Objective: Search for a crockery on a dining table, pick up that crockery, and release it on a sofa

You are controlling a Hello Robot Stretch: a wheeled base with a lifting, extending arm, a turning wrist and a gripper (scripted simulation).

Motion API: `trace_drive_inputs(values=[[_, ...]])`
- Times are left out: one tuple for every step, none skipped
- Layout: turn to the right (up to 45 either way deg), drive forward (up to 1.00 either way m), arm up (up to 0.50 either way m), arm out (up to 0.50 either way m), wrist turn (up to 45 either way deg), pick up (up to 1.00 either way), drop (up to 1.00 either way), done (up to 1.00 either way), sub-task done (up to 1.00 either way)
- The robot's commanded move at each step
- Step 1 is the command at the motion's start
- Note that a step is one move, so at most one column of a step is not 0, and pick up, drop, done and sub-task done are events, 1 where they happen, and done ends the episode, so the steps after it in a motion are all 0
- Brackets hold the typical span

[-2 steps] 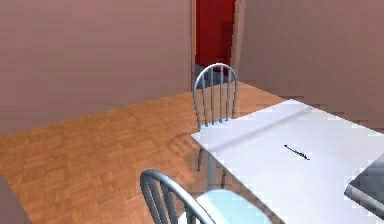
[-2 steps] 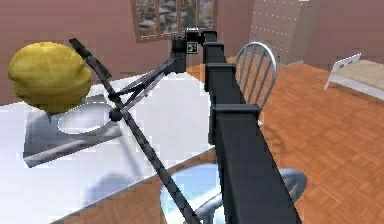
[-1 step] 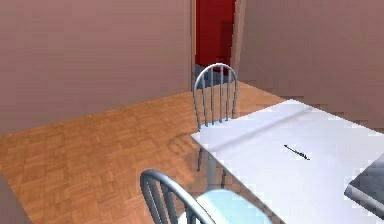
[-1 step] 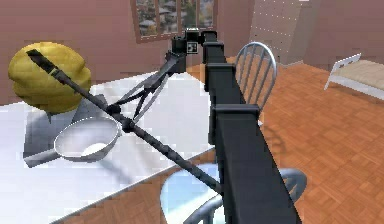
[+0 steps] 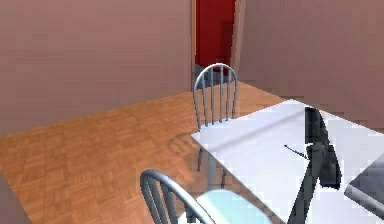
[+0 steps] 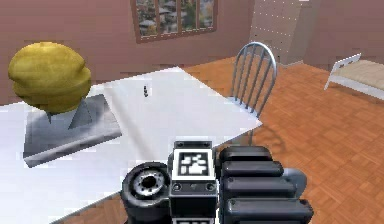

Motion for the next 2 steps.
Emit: trace_drive_inputs(values=[[-45.0, 0.0, 0.0, 0.0, 0.0, 0.0, 0.0, 0.0, 0.0], [-30.0, 0.0, 0.0, 0.0, 0.0, 0.0, 0.0, 0.0, 0.0]])
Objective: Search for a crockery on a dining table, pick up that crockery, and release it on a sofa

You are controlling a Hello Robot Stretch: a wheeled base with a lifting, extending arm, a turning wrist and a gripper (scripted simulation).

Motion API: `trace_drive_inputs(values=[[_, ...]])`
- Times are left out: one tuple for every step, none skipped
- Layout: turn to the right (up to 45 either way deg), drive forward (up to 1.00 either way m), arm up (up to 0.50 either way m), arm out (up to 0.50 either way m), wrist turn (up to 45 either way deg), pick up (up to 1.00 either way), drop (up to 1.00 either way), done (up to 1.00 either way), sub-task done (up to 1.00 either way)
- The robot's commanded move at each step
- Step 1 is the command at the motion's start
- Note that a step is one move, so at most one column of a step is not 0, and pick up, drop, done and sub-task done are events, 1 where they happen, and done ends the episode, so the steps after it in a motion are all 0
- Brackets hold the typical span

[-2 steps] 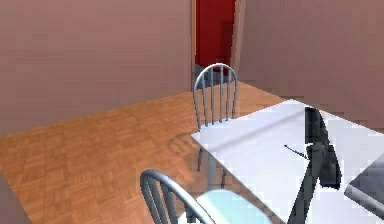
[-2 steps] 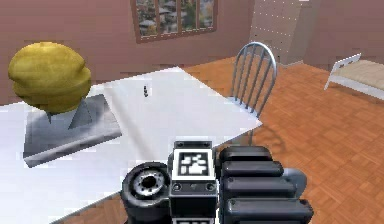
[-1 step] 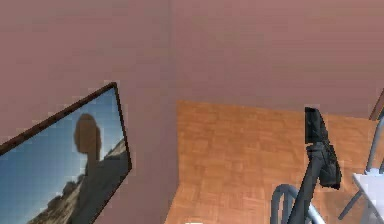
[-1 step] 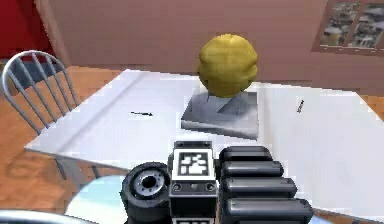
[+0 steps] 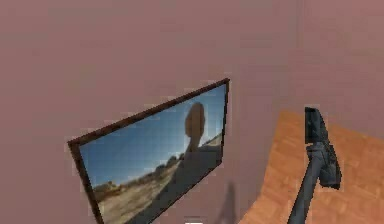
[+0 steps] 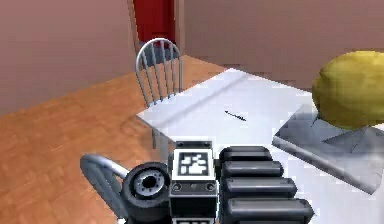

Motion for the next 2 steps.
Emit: trace_drive_inputs(values=[[0.0, 0.2, 0.0, 0.0, 0.0, 0.0, 0.0, 0.0, 0.0], [42.0, 0.0, 0.0, 0.0, 0.0, 0.0, 0.0, 0.0, 0.0]])
